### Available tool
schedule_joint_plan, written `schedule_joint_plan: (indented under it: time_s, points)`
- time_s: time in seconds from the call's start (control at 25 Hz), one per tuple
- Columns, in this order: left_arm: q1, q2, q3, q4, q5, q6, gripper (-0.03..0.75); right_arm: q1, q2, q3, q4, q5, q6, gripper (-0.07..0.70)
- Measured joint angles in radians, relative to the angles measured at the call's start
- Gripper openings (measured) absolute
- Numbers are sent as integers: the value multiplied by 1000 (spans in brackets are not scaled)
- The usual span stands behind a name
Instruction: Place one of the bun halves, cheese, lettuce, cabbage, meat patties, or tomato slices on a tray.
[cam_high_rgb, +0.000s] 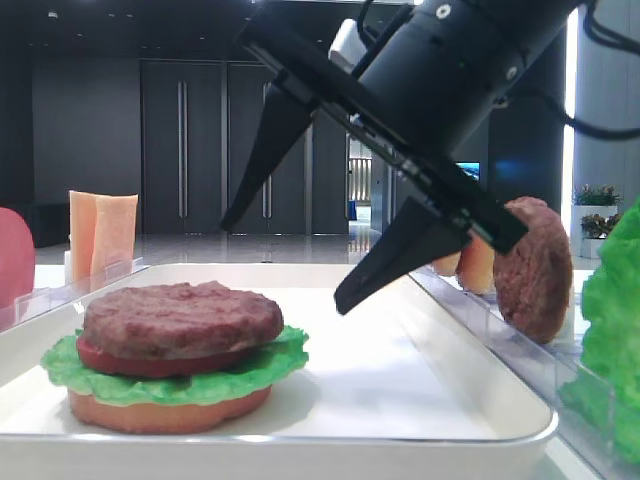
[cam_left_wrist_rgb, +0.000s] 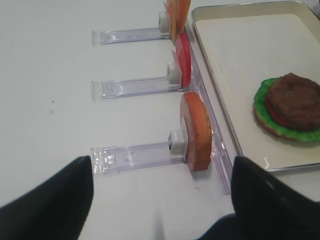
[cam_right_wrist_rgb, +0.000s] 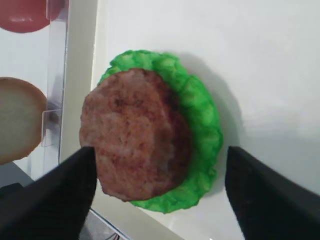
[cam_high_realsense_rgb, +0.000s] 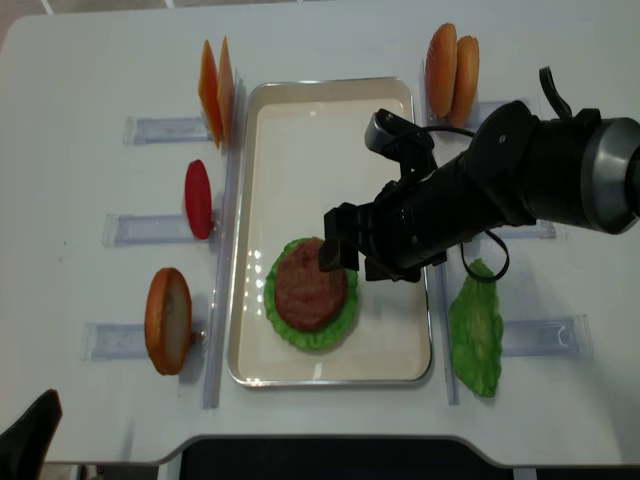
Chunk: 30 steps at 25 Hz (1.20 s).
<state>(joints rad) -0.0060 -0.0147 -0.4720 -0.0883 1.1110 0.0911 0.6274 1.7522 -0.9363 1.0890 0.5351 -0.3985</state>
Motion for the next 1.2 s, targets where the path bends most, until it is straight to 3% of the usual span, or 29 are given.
schedule_joint_plan:
  time_s: [0.32, 0.6, 0.96, 1.2]
  points:
    - [0, 0, 0, 0, 0, 0, 660, 0, -55, -105, -367, 71, 381, 511]
    - [0, 0, 0, 0, 0, 0, 660, 0, -76, -256, -715, 269, 650, 511]
    - [0, 0, 0, 0, 0, 0, 660, -23, -84, -434, -938, 498, 695, 511]
    - [0, 0, 0, 0, 0, 0, 660, -174, -95, -459, -951, 597, 633, 507]
